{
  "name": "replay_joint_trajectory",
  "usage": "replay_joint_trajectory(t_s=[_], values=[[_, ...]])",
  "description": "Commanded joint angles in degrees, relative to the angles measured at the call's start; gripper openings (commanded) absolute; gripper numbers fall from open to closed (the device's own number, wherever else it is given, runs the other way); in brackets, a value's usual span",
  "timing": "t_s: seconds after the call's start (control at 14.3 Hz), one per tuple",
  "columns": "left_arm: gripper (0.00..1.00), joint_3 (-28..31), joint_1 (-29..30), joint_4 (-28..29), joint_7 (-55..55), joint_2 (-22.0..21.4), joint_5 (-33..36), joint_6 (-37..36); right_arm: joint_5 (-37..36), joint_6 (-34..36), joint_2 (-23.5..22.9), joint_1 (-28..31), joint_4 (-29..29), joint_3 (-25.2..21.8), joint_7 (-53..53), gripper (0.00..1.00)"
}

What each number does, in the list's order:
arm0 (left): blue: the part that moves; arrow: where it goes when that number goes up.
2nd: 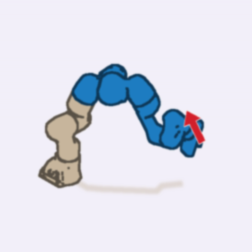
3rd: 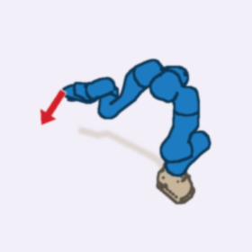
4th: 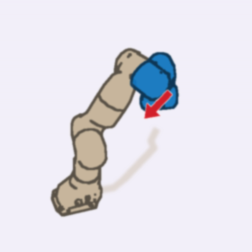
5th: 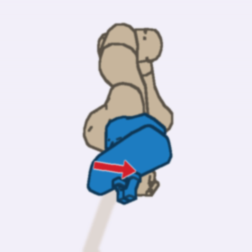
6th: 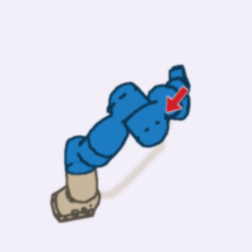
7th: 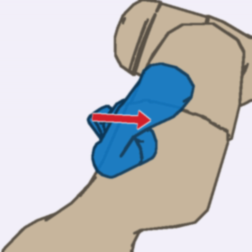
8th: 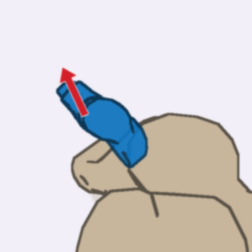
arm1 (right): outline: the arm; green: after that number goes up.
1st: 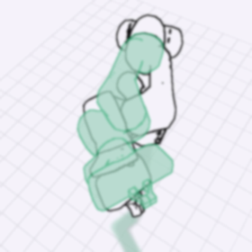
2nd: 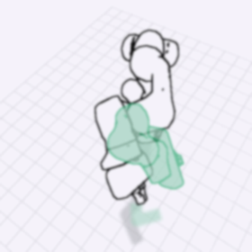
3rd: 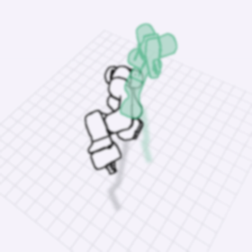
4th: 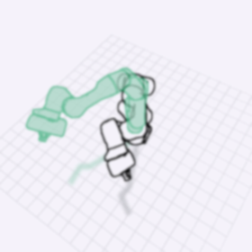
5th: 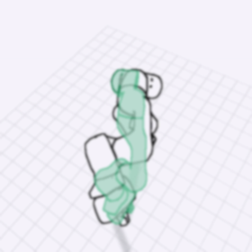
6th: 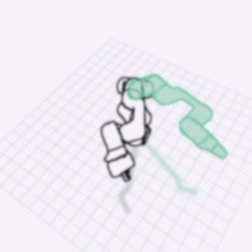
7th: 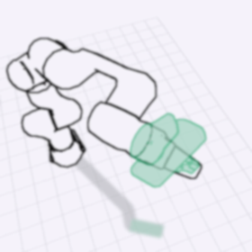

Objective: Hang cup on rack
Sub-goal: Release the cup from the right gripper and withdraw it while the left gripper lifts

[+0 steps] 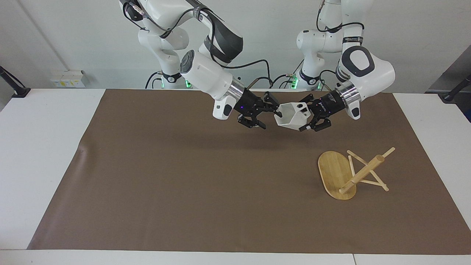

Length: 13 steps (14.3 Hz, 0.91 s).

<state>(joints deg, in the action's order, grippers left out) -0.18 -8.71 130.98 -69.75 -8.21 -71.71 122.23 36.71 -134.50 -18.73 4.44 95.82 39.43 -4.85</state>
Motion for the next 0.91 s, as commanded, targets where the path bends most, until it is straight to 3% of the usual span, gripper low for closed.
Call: replay_joint_trajectory(t_s=[0.0, 0.14, 0.56, 0.84], values=[[0.00, 0.09, 0.00, 0.24, -4.58, -0.49, 5.24, 1.52, -1.02, 3.45, 1.41, 0.75, -0.02, -1.64, 0.62, 1.00], [0.00, 0.09, -0.08, -0.28, -10.55, 0.82, 8.94, 6.16, -1.02, 3.45, 1.41, 0.75, -0.11, -2.08, 0.63, 1.00], [0.00, 0.09, 0.00, -0.90, -17.08, 2.49, 9.22, 14.51, -2.16, 3.36, 2.47, 0.75, 0.33, -7.16, 0.80, 1.00], [0.00, 0.09, 1.49, -3.00, -20.06, 3.99, 9.13, 18.83, -11.63, 3.36, 2.64, 0.75, 0.33, -12.96, 0.80, 1.00]])
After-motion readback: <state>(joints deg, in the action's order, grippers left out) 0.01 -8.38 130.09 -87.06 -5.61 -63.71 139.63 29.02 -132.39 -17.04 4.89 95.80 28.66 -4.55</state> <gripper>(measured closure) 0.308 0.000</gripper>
